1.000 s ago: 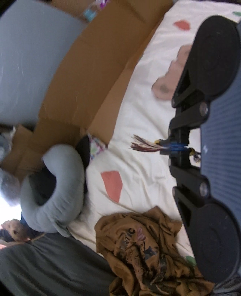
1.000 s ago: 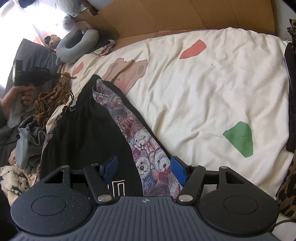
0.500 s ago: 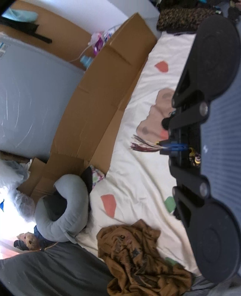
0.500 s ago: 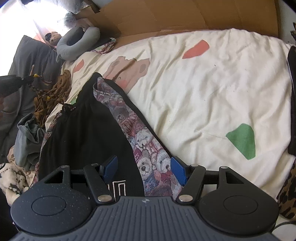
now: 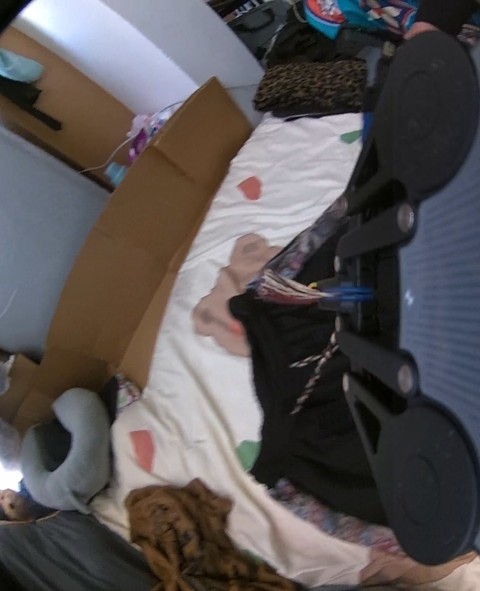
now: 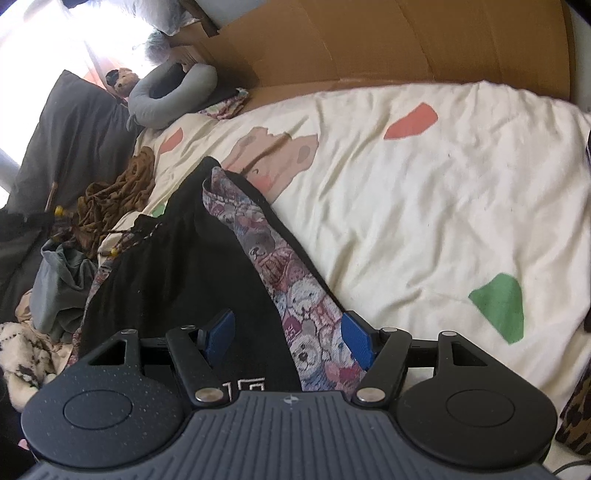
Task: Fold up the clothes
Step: 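Close the left tool on the drawstring tassel and lift it over the shorts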
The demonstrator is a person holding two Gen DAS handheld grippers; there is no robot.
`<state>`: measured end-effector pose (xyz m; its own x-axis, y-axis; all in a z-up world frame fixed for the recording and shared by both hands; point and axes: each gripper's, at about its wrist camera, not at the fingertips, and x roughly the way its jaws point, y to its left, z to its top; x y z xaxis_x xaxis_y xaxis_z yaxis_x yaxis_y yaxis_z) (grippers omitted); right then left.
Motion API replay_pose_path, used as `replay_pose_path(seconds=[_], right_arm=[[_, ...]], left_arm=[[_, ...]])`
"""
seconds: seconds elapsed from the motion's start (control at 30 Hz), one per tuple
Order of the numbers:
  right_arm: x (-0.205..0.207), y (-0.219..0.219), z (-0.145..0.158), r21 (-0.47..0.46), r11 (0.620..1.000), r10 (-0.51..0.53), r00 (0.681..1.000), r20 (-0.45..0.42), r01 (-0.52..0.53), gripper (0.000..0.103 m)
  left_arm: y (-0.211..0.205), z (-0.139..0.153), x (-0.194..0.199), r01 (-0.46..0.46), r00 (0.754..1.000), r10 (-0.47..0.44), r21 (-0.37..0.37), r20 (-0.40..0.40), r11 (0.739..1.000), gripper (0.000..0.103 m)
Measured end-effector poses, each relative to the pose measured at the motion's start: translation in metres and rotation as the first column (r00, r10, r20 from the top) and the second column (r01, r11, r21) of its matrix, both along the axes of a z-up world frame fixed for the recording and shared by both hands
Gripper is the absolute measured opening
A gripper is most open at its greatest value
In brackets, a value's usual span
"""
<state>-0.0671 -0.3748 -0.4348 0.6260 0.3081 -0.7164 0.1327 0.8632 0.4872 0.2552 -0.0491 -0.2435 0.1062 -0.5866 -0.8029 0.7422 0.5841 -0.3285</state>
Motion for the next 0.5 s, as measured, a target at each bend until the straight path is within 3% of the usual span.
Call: replay_pose_path(seconds=[0.23, 0.4, 0.5], right_arm=[[0.003, 0.008, 0.000, -0.066, 0.997, 0.026, 0.999, -0.029, -0.028, 0.071], [0.006, 0.011, 0.001, -0.061, 0.997, 0.034, 0.999, -0.036, -0.036, 0.071], [0.010, 0.015, 0.004, -0.075, 0.995, 0.060, 0.998, -0.029, -0.062, 0.071]], left_arm=[[0.007, -0.036, -0.017, 0.070, 0.995, -0.061, 0.119, -0.079, 0.990, 0.004], [0.017, -0.041, -0.015, 0.044, 0.997, -0.034, 0.156, -0.067, 0.987, 0.020], [0.022, -0.039, -0.013, 0.032, 0.998, -0.023, 0.151, -0.065, 0.988, 0.023]])
